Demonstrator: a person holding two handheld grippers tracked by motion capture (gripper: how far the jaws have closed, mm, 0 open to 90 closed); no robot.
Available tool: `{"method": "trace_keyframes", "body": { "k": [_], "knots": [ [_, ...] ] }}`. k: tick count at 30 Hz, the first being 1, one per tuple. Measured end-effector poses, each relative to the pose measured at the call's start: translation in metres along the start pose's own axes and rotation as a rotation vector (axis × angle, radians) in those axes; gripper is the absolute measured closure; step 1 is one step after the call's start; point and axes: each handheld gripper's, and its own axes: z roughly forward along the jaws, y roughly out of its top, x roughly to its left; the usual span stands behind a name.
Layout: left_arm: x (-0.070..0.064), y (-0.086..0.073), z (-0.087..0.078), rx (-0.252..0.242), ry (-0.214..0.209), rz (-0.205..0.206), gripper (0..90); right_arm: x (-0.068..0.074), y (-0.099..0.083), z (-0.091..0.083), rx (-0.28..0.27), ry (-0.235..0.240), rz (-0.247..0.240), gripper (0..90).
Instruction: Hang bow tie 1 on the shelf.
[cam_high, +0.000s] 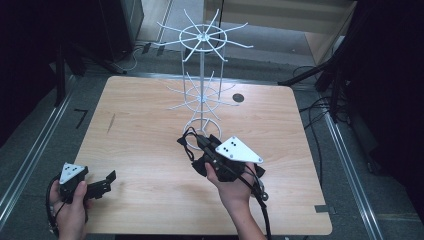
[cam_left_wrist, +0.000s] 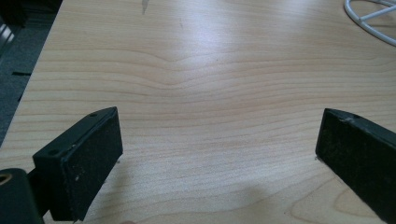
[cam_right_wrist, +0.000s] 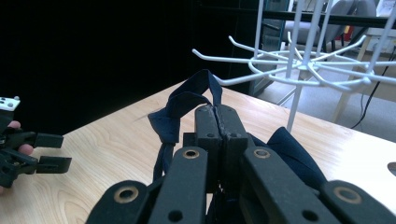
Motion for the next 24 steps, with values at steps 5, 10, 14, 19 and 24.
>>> {"method": "trace_keyframes", "body": {
  "k": [5, 10, 14, 19, 24],
  "knots": [
    [0.0, 0.0, 0.0, 0.003, -0.001, -0.001, 1.0, 0.003, 0.005, 0.003, -0.007, 0.004, -0.01, 90.0],
    [0.0, 0.0, 0.0, 0.001, -0.003, -0.004, 1.0, 0.006, 0.008, 0.007, -0.008, 0.007, -0.016, 90.0],
    [0.0, 0.0, 0.0, 0.001, -0.004, -0.005, 1.0, 0.005, 0.009, 0.009, -0.005, -0.002, -0.018, 90.0],
    [0.0, 0.0, 0.0, 0.002, -0.004, -0.005, 1.0, 0.003, 0.01, 0.012, 0.005, -0.013, -0.02, 90.0],
    [0.001, 0.0, 0.0, 0.003, -0.003, -0.006, 1.0, 0.001, 0.008, 0.017, 0.02, -0.026, -0.022, 90.0]
  ]
}}
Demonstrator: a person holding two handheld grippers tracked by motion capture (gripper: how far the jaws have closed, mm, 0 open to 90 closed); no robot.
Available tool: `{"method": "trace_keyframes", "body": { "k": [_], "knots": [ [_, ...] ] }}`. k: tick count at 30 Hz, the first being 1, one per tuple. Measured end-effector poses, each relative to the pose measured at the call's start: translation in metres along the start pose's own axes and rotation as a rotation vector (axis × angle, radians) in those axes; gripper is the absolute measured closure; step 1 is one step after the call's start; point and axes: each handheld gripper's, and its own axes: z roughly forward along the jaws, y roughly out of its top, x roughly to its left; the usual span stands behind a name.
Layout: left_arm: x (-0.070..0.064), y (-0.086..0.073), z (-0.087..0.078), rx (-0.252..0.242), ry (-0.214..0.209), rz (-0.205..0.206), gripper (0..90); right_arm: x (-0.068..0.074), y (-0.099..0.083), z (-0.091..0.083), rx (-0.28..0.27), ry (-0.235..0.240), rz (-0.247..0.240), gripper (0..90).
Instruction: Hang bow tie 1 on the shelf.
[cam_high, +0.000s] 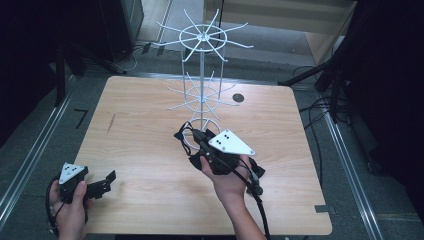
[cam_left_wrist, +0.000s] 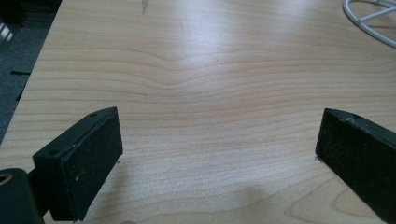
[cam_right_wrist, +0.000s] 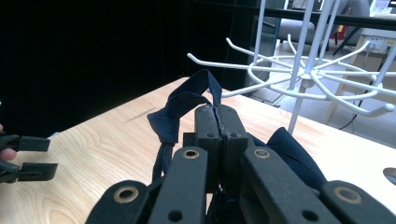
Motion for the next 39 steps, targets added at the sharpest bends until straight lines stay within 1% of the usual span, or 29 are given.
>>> {"method": "trace_keyframes", "body": {
  "k": [3, 5, 13, 14, 21, 25, 26, 28, 31, 34, 36, 38, 39],
  "knots": [
    [0.0, 0.0, 0.0, -0.001, 0.0, -0.001, 1.0, -0.001, 0.0, 0.001, 0.002, -0.005, 0.001, 90.0],
    [0.0, 0.0, 0.0, -0.001, -0.001, -0.001, 1.0, -0.003, 0.0, 0.003, 0.006, -0.021, 0.001, 90.0],
    [0.0, 0.0, 0.0, -0.003, -0.001, -0.003, 1.0, -0.007, -0.002, 0.008, 0.019, -0.047, 0.001, 90.0],
    [0.0, 0.0, 0.0, -0.005, -0.002, -0.004, 1.0, -0.008, -0.002, 0.009, 0.023, -0.057, 0.005, 90.0],
    [0.0, 0.0, 0.001, -0.005, -0.003, -0.008, 1.0, -0.011, -0.001, 0.014, 0.025, -0.083, 0.013, 89.8],
    [0.0, 0.0, 0.001, -0.001, -0.006, -0.007, 1.0, -0.013, 0.0, 0.017, 0.023, -0.114, 0.028, 89.7],
    [0.0, 0.0, 0.001, -0.001, -0.006, -0.007, 1.0, -0.013, 0.0, 0.017, 0.023, -0.114, 0.028, 89.7],
    [0.0, 0.0, 0.001, -0.002, -0.004, -0.006, 1.0, -0.015, 0.0, 0.019, 0.026, -0.133, 0.03, 89.3],
    [0.001, 0.0, 0.0, -0.002, -0.004, -0.006, 1.0, -0.017, -0.001, 0.019, 0.026, -0.138, 0.034, 88.4],
    [0.0, 0.0, 0.0, 0.0, -0.001, -0.004, 1.0, -0.02, -0.004, 0.016, 0.014, -0.124, 0.037, 82.5],
    [0.0, 0.0, 0.0, -0.001, -0.001, -0.004, 1.0, -0.021, -0.006, 0.013, 0.0, -0.129, 0.041, 77.3],
    [0.0, 0.0, 0.0, -0.005, -0.001, -0.005, 1.0, -0.023, -0.008, 0.01, -0.009, -0.109, 0.047, 72.3],
    [0.0, 0.0, 0.0, -0.005, -0.001, -0.006, 1.0, -0.024, -0.008, 0.008, -0.016, -0.101, 0.042, 69.0]
  ]
}}
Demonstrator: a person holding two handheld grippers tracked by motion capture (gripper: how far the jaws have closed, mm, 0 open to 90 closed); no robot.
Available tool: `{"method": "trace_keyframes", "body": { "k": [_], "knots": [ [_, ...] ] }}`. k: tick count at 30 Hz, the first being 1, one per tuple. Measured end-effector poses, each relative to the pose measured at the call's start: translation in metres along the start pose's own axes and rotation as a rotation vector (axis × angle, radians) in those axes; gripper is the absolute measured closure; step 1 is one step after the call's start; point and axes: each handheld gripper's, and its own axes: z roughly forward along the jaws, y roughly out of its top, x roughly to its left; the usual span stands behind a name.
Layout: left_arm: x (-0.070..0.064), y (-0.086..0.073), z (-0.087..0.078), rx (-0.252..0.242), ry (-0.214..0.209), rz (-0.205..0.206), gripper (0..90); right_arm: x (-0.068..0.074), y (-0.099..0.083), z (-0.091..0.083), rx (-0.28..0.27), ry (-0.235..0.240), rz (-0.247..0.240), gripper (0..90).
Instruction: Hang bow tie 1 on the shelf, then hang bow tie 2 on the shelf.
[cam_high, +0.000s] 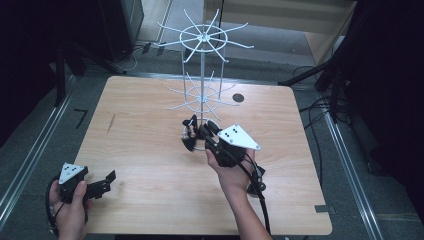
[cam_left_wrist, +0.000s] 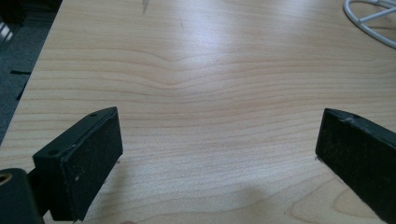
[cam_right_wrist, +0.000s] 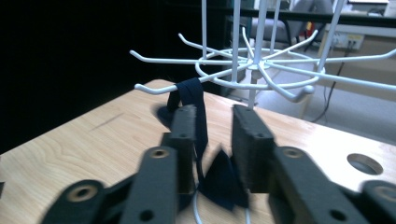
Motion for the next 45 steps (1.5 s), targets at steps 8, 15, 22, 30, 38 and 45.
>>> {"method": "trace_keyframes", "body": {
  "k": [8, 15, 22, 30, 38, 45],
  "knots": [
    [0.0, 0.0, 0.0, 0.0, 0.001, 0.005, 1.0, -0.016, -0.012, -0.022, 0.0, 0.047, -0.01, 53.0],
    [0.0, 0.0, 0.0, 0.001, 0.003, 0.002, 1.0, -0.04, -0.036, -0.042, 0.043, 0.028, 0.017, 50.3],
    [0.0, 0.0, 0.0, 0.002, 0.005, -0.001, 1.0, -0.067, -0.057, -0.061, 0.073, -0.022, 0.059, 49.0],
    [0.001, 0.0, -0.001, 0.002, 0.006, -0.006, 1.0, -0.093, -0.079, -0.077, 0.133, -0.084, 0.108, 47.3],
    [0.0, 0.0, 0.0, 0.009, 0.01, -0.004, 1.0, -0.107, -0.102, -0.082, 0.212, -0.13, 0.162, 44.7],
    [0.0, 0.0, 0.0, 0.007, 0.01, -0.004, 1.0, -0.116, -0.12, -0.082, 0.28, -0.187, 0.228, 42.0]
  ]
}}
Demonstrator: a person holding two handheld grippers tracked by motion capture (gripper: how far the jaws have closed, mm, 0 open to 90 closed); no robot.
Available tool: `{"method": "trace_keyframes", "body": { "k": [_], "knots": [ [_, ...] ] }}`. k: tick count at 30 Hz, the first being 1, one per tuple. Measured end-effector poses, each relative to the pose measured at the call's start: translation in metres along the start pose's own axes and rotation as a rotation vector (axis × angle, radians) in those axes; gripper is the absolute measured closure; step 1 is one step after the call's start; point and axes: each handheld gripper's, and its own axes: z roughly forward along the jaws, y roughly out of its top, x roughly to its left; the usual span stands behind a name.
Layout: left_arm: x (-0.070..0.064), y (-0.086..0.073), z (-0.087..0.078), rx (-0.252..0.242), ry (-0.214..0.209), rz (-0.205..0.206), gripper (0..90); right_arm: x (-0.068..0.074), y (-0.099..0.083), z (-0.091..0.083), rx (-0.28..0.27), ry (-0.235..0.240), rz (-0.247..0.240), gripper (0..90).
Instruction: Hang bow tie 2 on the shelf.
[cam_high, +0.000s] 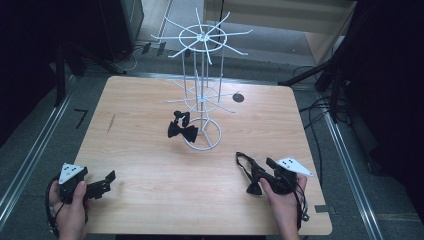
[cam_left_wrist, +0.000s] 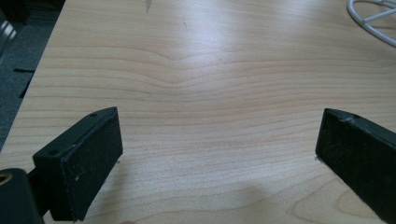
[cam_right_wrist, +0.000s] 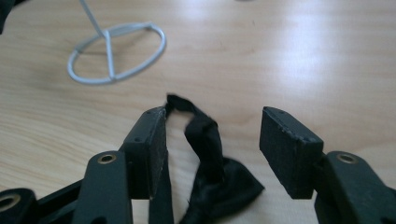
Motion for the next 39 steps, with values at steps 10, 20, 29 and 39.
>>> {"method": "trace_keyframes", "body": {
  "k": [10, 20, 29, 39],
  "knots": [
    [0.0, 0.0, 0.0, -0.006, 0.001, 0.006, 1.0, -0.002, -0.017, 0.014, 0.136, -0.063, 0.026, 37.9],
    [-0.001, 0.0, 0.0, -0.003, 0.004, 0.013, 1.0, 0.002, -0.024, 0.019, 0.172, -0.091, -0.028, 41.7],
    [-0.002, 0.0, 0.0, -0.002, 0.004, 0.017, 1.0, 0.003, -0.027, 0.017, 0.15, -0.016, -0.025, 73.7],
    [-0.001, 0.0, 0.0, -0.002, -0.001, 0.009, 1.0, 0.008, -0.022, 0.011, 0.082, 0.051, -0.006, 81.7]
  ]
}}
